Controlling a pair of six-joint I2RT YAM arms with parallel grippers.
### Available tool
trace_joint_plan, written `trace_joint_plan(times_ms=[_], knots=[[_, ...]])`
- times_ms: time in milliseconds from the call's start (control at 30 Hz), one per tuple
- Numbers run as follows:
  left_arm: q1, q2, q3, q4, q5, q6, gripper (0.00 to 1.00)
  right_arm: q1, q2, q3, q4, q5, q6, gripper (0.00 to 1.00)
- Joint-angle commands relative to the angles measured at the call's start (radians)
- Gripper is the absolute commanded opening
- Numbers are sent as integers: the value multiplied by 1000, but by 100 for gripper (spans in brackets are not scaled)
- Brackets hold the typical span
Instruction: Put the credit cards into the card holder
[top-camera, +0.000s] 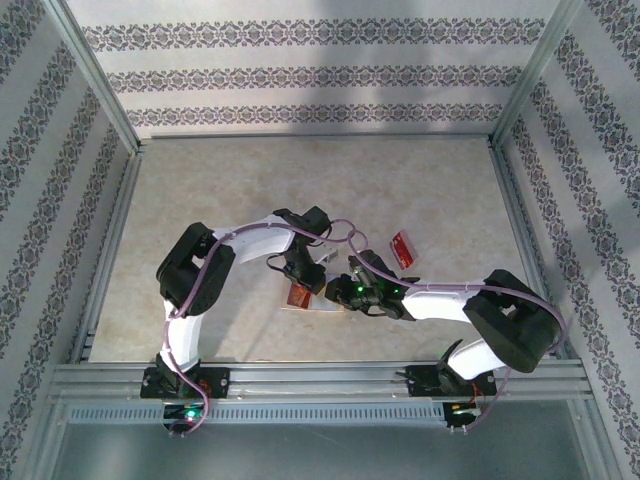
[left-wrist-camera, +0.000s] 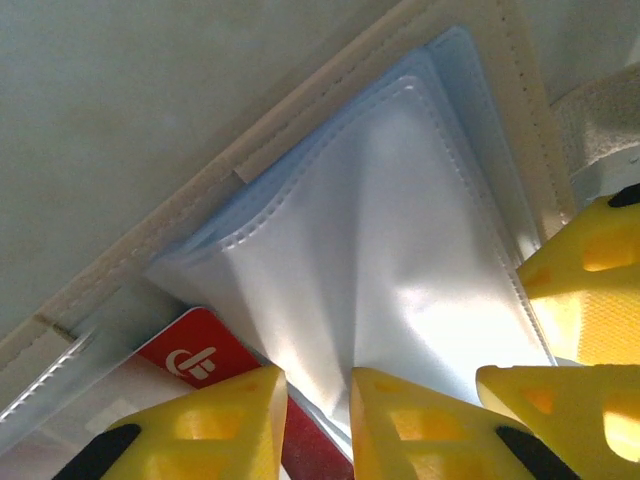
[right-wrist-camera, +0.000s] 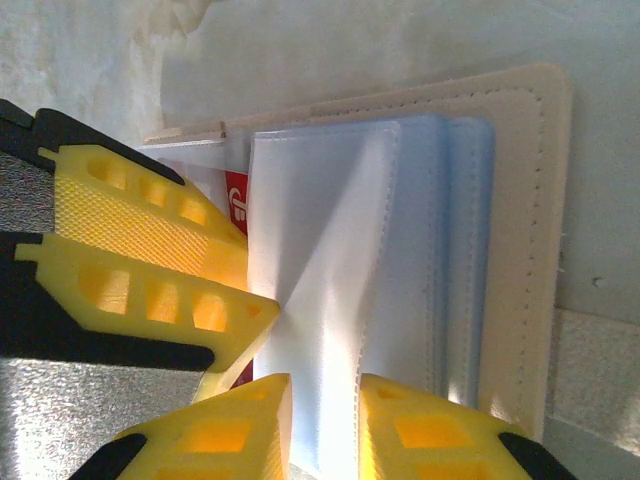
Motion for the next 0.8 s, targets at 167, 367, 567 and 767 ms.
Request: trace_joint_plan(times_ms=[167,367,567,767], knots=[[27,-99,-9,-47,-16,4,30,12,10,29,-3,-15,8,23],[47,-154,-22,-45,-29,19,38,13,31,47,-1,-27,6,23],[87,-211,-45,-23,-71,37,49,26,41,83,-9,-34,0,24],[144,-268,-76,3,-97,45,59,47,40,126,-32,-31,-11,25]])
